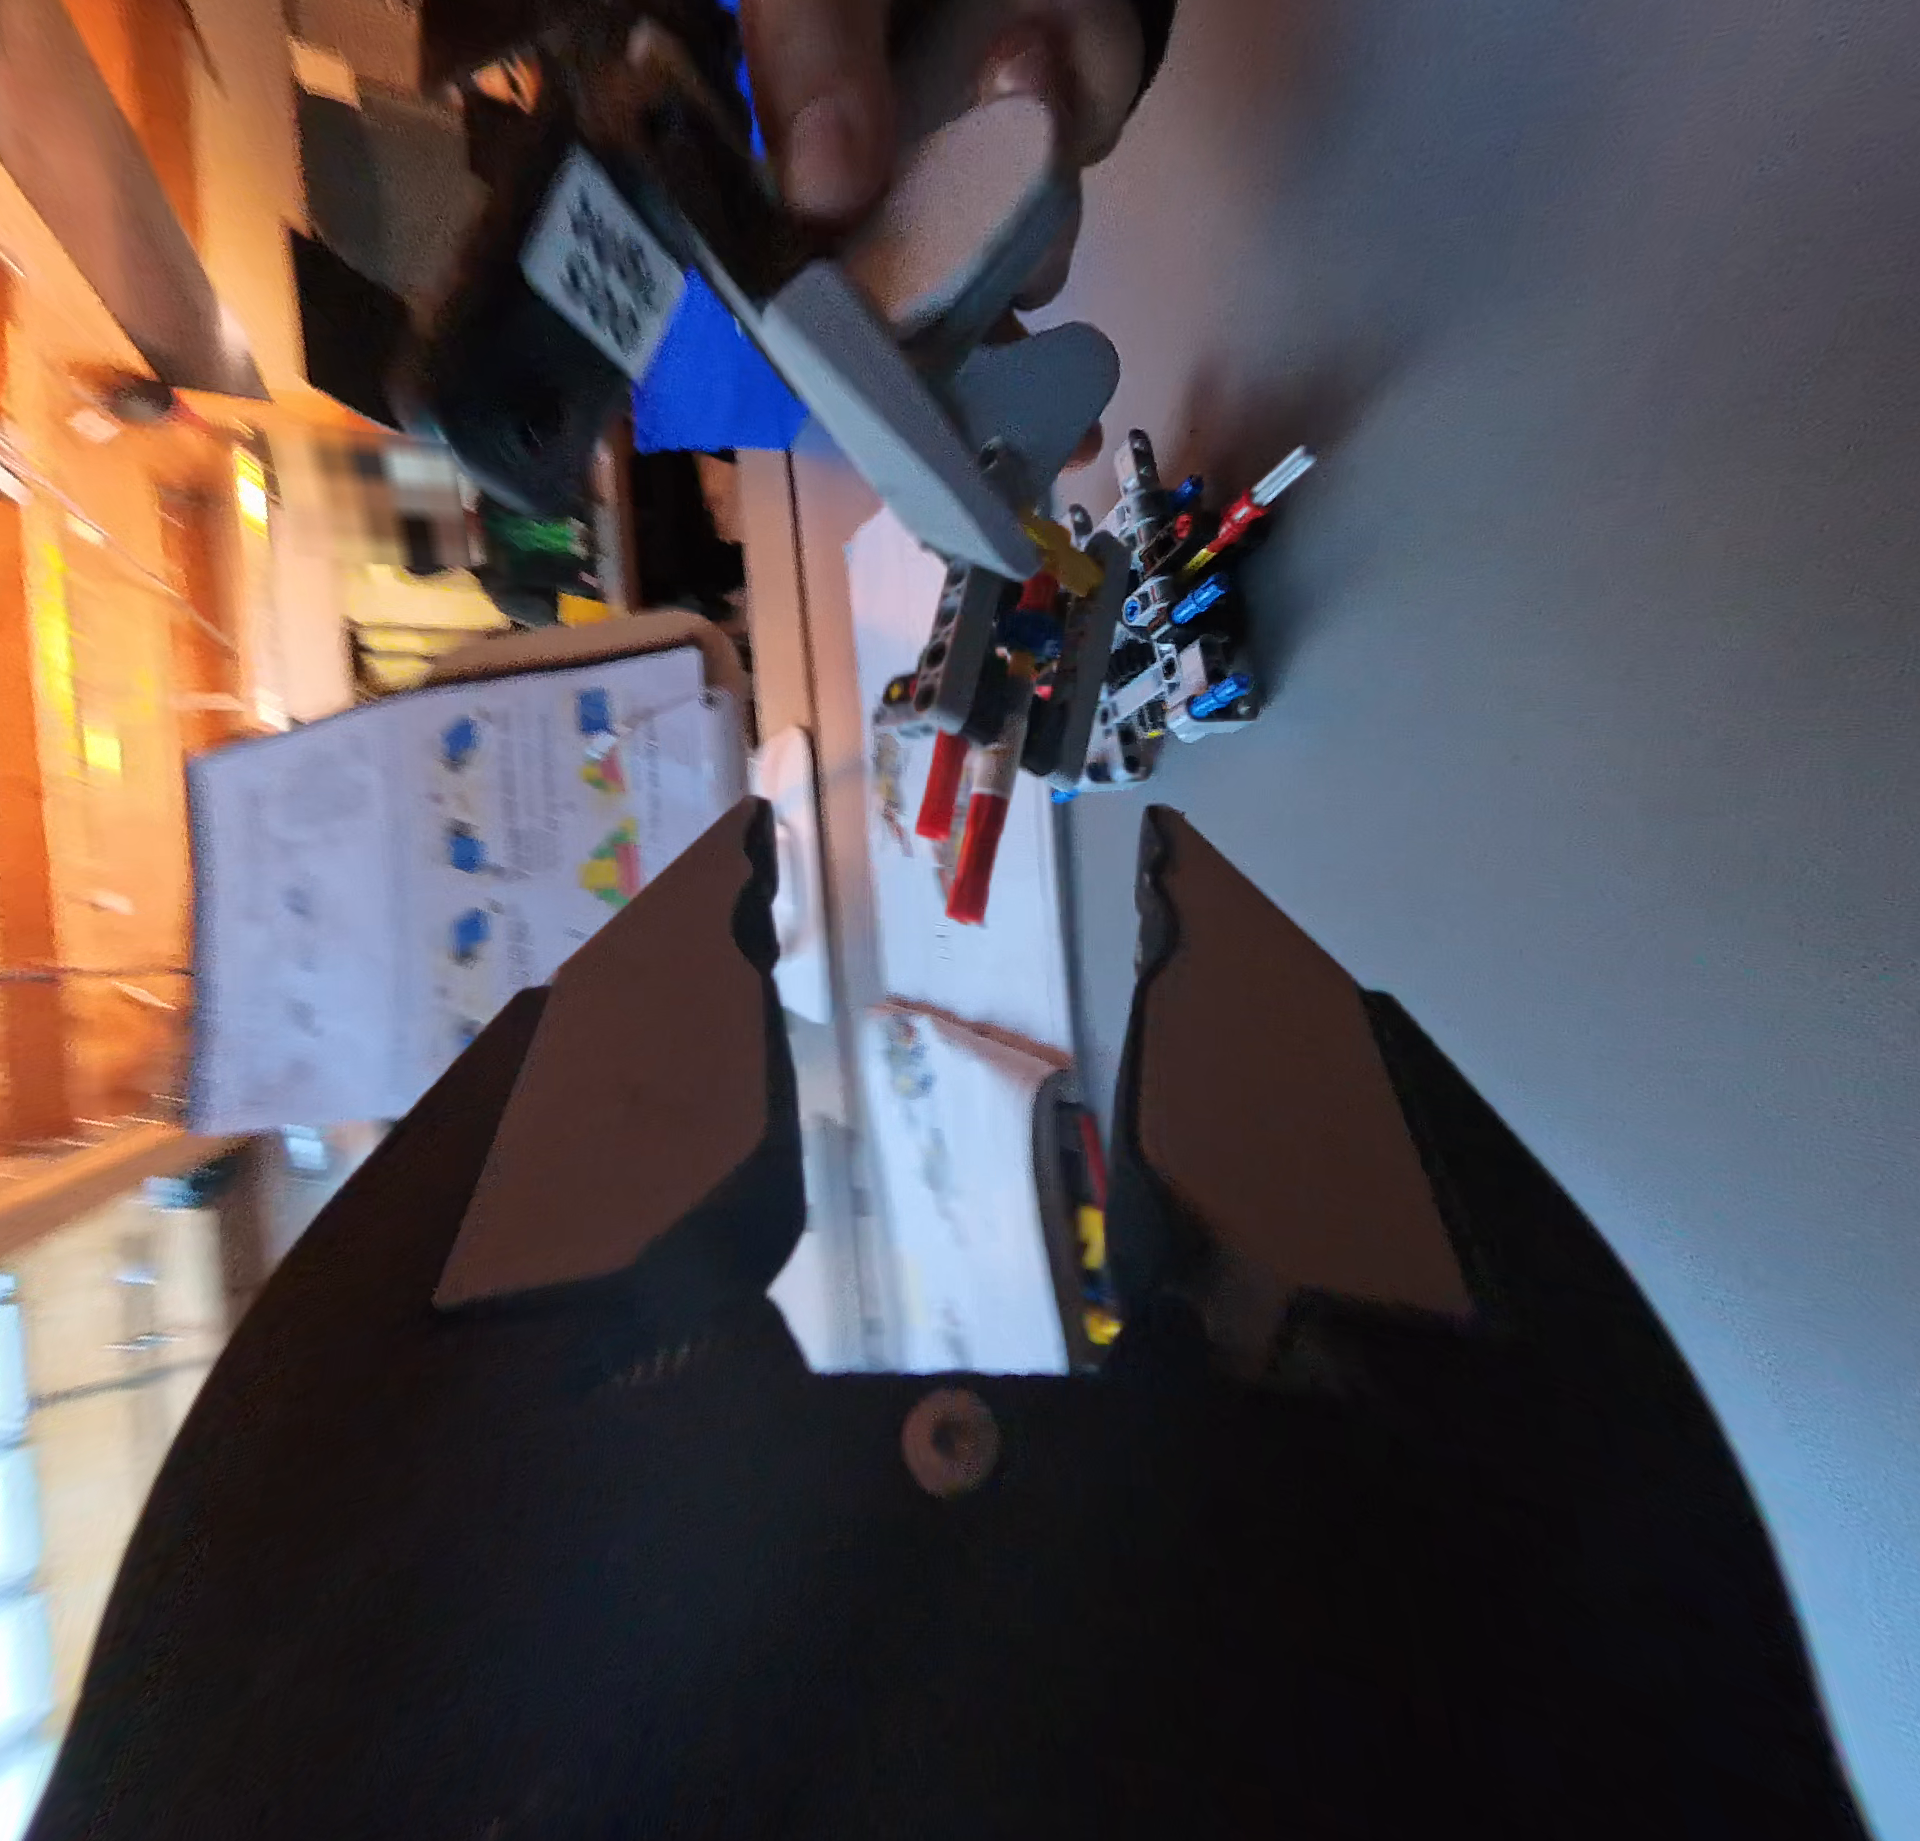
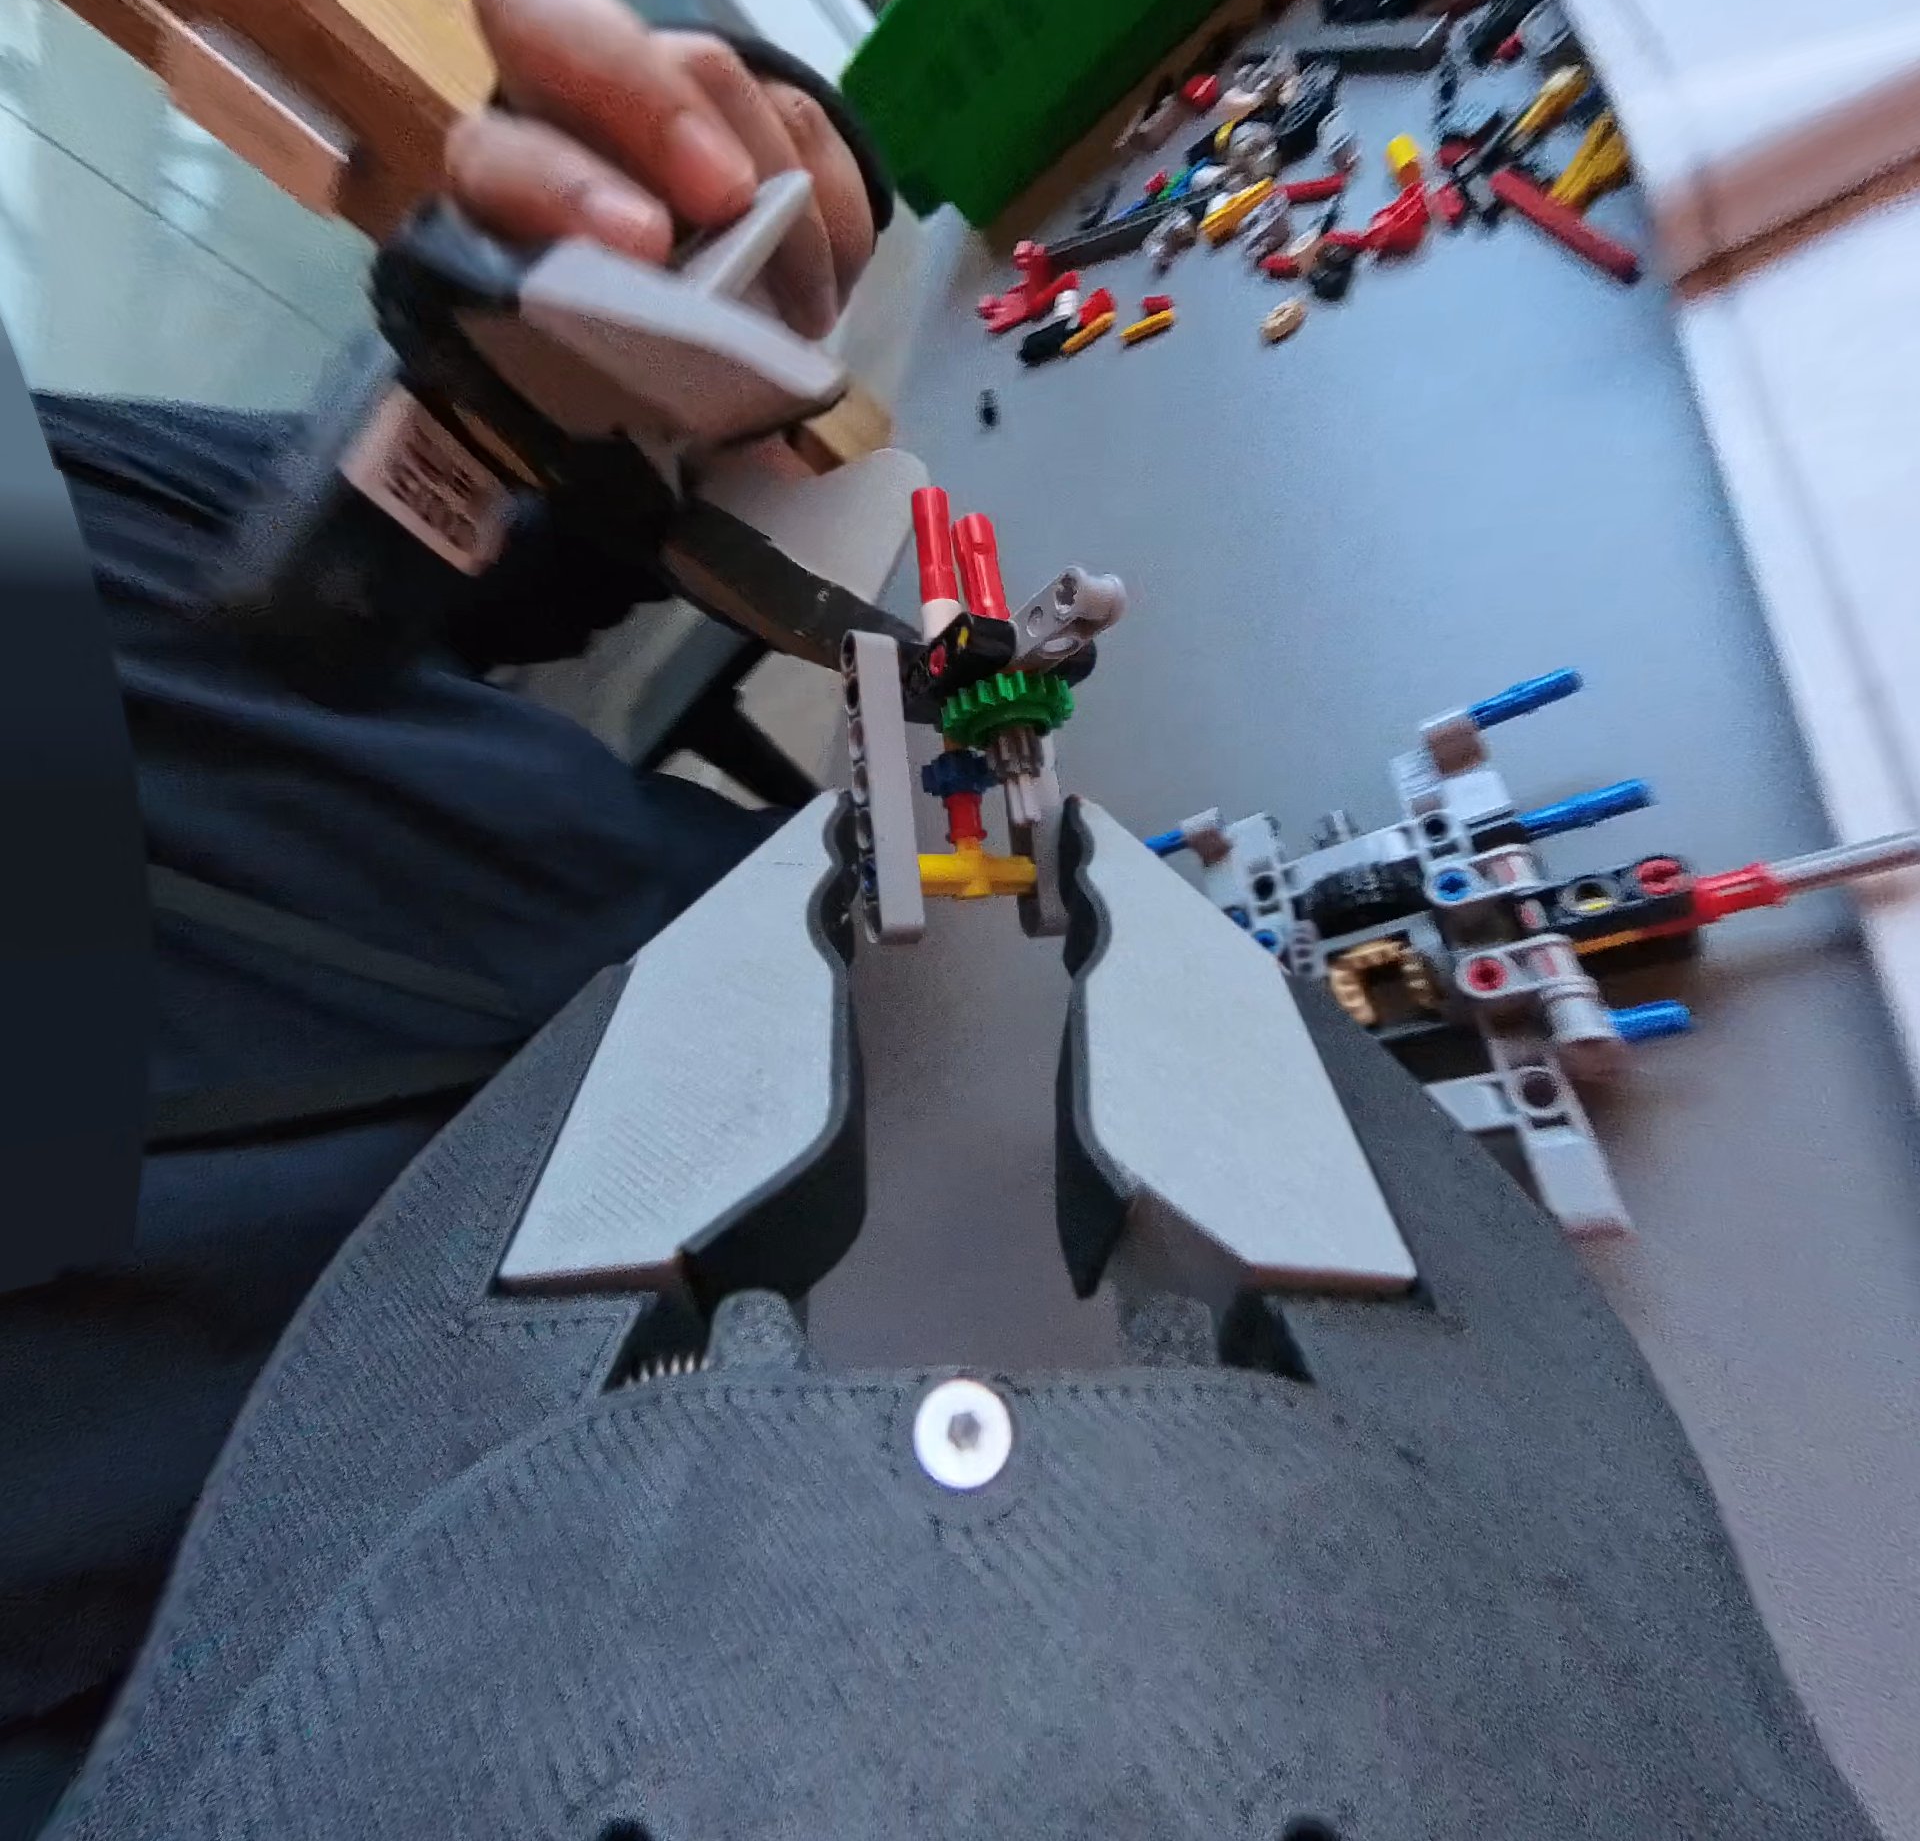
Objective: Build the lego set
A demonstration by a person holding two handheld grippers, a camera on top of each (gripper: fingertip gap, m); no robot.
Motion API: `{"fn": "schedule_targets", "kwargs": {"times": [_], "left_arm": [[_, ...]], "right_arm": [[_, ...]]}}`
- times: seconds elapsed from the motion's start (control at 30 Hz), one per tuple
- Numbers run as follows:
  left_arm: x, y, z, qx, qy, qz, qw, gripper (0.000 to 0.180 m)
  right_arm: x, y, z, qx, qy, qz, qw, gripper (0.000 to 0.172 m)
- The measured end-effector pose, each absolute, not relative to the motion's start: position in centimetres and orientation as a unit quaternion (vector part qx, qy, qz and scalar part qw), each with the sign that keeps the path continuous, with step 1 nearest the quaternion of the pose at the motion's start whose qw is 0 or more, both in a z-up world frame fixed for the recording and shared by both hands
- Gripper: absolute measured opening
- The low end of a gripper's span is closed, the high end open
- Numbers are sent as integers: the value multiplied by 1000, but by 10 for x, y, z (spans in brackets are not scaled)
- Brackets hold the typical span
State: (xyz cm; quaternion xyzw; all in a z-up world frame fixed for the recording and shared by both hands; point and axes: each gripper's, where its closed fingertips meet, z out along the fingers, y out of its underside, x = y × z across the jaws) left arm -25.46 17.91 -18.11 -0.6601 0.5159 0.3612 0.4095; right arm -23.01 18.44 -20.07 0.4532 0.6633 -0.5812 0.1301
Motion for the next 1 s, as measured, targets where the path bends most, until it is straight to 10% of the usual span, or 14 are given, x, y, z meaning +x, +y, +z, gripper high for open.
{"fn": "schedule_targets", "kwargs": {"times": [0.4, 1.0], "left_arm": [[-231, 187, -178, -500, 614, 478, 380, 57], [-262, 195, -195, -708, 518, 306, 369, 38]], "right_arm": [[-214, 170, -176, 422, 547, -641, 334, 36], [-225, 187, -189, 456, 544, -636, 302, 39]]}}
